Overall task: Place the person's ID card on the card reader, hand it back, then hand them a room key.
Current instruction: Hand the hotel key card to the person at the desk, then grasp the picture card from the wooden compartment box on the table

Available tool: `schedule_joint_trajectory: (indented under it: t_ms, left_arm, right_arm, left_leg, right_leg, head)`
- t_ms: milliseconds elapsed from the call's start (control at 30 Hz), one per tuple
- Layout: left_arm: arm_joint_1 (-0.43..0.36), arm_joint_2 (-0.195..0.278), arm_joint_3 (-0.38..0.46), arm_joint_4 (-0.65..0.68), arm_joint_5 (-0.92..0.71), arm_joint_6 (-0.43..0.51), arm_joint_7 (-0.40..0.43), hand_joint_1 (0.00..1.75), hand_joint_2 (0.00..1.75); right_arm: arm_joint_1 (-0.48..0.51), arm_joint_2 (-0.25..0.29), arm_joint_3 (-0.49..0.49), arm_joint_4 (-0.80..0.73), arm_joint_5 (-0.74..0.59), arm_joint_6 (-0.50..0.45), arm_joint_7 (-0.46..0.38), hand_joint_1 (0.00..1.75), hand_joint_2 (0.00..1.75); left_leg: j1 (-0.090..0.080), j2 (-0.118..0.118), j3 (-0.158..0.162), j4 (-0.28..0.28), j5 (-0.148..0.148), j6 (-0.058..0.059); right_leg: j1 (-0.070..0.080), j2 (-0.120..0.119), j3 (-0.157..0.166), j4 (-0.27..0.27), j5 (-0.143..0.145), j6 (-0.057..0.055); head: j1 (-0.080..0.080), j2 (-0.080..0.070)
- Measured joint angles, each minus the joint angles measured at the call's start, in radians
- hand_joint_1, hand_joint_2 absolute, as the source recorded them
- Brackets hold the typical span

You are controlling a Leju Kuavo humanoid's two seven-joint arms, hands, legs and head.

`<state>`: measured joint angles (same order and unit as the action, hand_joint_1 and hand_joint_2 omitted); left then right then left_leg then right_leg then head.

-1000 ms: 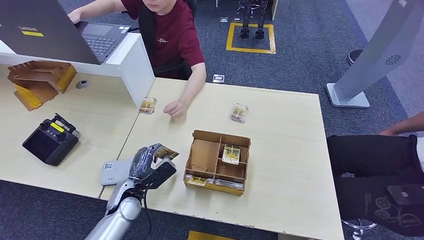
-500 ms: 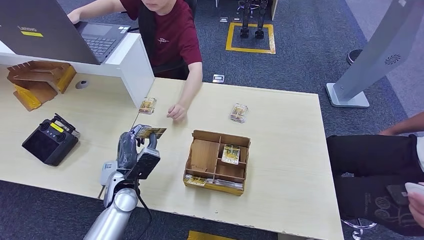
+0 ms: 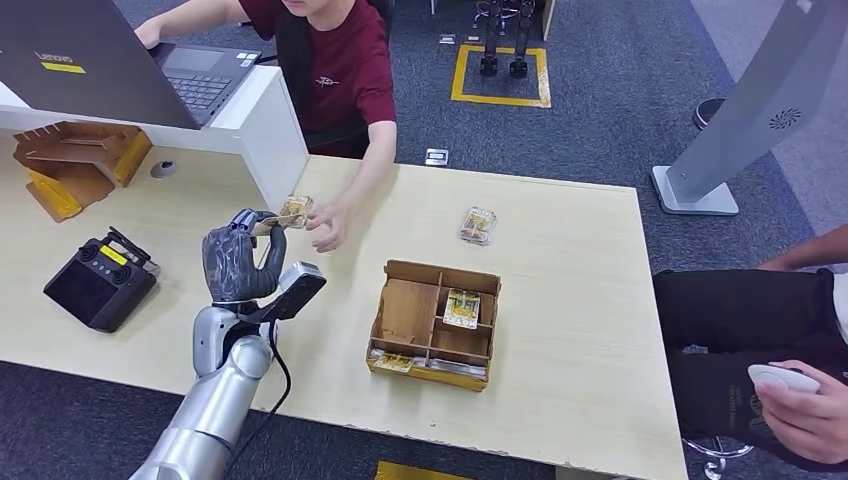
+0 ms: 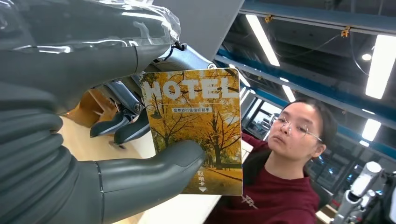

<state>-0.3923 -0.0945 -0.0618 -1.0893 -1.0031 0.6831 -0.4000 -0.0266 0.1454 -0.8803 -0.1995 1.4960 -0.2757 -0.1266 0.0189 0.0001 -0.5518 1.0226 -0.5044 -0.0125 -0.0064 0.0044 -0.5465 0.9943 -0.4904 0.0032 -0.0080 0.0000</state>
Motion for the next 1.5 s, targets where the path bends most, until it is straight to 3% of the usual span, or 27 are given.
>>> schedule_joint_trajectory:
  t_ms: [200,467,600,933,1267,1400,1500]
  left_arm:
    - [-0.036,-0.033,0.12,0.053,-0.157,0.0,-0.017,1.75,1.75]
    - [-0.055,-0.068,0.23,0.091,-0.228,0.0,-0.047,1.75,1.75]
    - [-0.057,-0.079,0.262,0.101,-0.239,0.0,-0.06,0.0,1.75]
    - [-0.058,-0.083,0.275,0.106,-0.228,0.0,-0.077,0.0,1.75]
    - [-0.098,-0.11,0.287,0.206,-0.001,-0.008,-0.017,0.0,1.75]
    - [-0.087,-0.108,0.234,0.2,0.123,-0.09,-0.037,0.0,1.75]
    - [-0.007,-0.092,0.117,0.091,0.195,-0.219,-0.048,0.0,1.75]
  right_arm:
    - [-0.002,-0.003,0.002,0.0,0.015,0.01,0.001,0.0,0.0]
    - [-0.003,-0.005,0.002,0.0,0.022,0.011,-0.002,0.0,0.0]
    - [-0.003,-0.005,0.002,0.0,0.027,0.011,-0.001,0.0,0.0]
    - [-0.004,-0.006,0.002,0.0,0.03,0.011,0.0,0.0,0.0]
    - [-0.006,-0.006,0.002,0.0,0.027,0.006,0.016,0.0,0.0]
    - [-0.005,-0.006,-0.001,0.0,0.018,0.0,0.014,0.0,0.0]
    - [-0.003,-0.006,-0.008,0.0,0.007,-0.004,0.012,0.0,0.0]
  left_leg:
    - [0.0,0.0,0.0,0.0,0.0,0.0]
    - [0.0,0.0,0.0,0.0,0.0,0.0]
    - [0.0,0.0,0.0,0.0,0.0,0.0]
    - [0.0,0.0,0.0,0.0,0.0,0.0]
    - [0.0,0.0,0.0,0.0,0.0,0.0]
    - [0.0,0.0,0.0,0.0,0.0,0.0]
    - [0.0,0.0,-0.001,0.0,0.0,0.0]
  right_leg:
    - [0.0,0.0,0.0,0.0,0.0,0.0]
    - [0.0,0.0,0.0,0.0,0.0,0.0]
    - [0.0,0.0,0.0,0.0,0.0,0.0]
    - [0.0,0.0,0.0,0.0,0.0,0.0]
    - [0.0,0.0,-0.001,0.0,0.0,0.0]
    - [0.0,0.0,0.0,0.0,0.0,0.0]
    - [0.0,0.001,-0.001,0.0,0.0,0.0]
  head:
    - [0.0,0.0]
    - [0.0,0.0]
    - [0.0,0.0]
    - [0.0,0.0]
    - [0.0,0.0]
    - [0.0,0.0]
    - [0.0,0.0]
